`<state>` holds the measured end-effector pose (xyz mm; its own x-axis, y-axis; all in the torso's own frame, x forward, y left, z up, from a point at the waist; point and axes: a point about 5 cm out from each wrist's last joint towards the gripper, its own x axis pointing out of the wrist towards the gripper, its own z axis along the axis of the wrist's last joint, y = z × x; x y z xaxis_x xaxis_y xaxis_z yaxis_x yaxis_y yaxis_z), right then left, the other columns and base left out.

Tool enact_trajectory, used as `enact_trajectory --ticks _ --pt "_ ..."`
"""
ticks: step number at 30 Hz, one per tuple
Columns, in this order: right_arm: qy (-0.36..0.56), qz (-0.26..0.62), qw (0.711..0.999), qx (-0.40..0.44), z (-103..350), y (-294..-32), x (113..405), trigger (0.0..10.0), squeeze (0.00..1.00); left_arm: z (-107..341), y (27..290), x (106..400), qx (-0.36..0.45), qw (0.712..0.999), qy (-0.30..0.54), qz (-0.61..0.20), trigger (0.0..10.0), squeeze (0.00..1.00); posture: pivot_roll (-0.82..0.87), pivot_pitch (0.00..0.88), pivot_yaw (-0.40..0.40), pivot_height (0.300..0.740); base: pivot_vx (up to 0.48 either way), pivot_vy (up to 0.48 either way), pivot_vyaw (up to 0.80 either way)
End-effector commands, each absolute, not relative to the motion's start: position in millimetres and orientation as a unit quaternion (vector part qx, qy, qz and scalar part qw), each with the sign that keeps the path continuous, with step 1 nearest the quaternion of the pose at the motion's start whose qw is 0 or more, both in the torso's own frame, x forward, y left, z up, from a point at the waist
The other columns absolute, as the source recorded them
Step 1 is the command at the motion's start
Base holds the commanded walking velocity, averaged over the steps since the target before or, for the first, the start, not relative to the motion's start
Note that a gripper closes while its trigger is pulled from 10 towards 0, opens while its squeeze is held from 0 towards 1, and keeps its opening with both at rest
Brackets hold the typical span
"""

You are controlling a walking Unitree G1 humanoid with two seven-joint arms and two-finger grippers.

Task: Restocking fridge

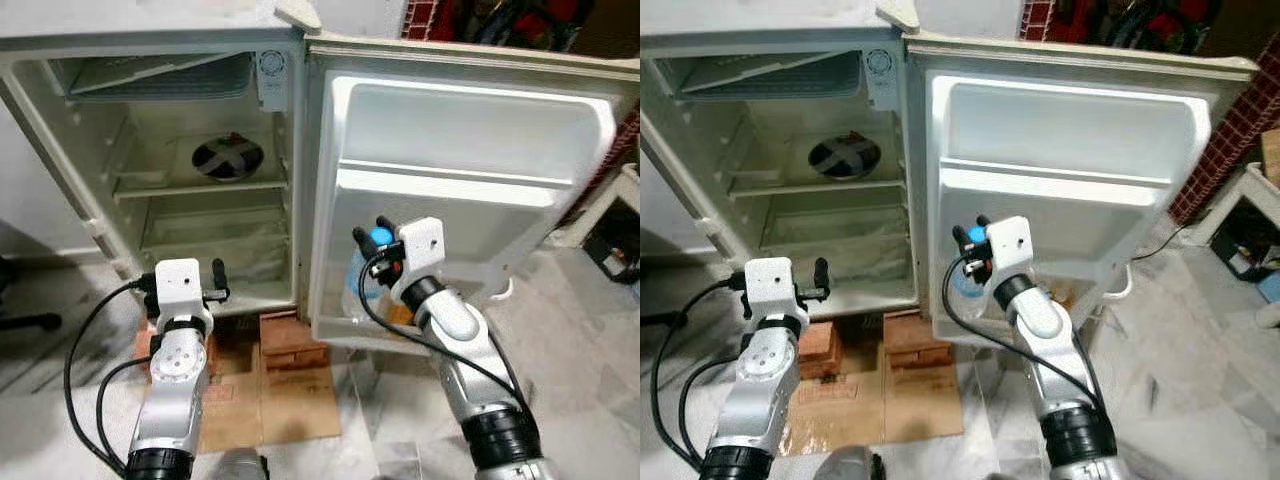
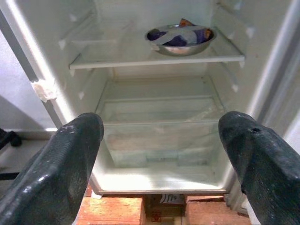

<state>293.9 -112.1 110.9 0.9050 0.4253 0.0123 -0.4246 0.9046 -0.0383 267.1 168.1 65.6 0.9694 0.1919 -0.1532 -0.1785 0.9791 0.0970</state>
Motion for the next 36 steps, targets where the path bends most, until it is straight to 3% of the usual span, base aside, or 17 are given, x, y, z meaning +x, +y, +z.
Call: enact_trajectory --ticks 1,12,36 --pt "-0.035 0.221 0.974 -0.017 122.1 -111.5 294.3 10.0 0.00 65.7 167.0 266.5 0.043 0.991 0.083 0.093 10.0 0.00 0.02 0.035 -0.018 0.740 0.000 0.000 0.00" --pt "-0.039 0.220 0.975 -0.017 124.1 -113.6 295.4 10.0 0.00 71.6 165.3 267.8 0.032 0.994 0.060 0.088 10.0 0.00 0.02 0.036 -0.018 0.740 0.000 0.000 0.00" --pt "-0.050 0.240 0.969 -0.026 126.2 -111.3 292.8 10.0 0.00 70.5 165.3 266.3 0.032 0.994 0.060 0.087 10.0 0.00 0.01 0.031 -0.018 0.740 0.290 0.000 0.00"
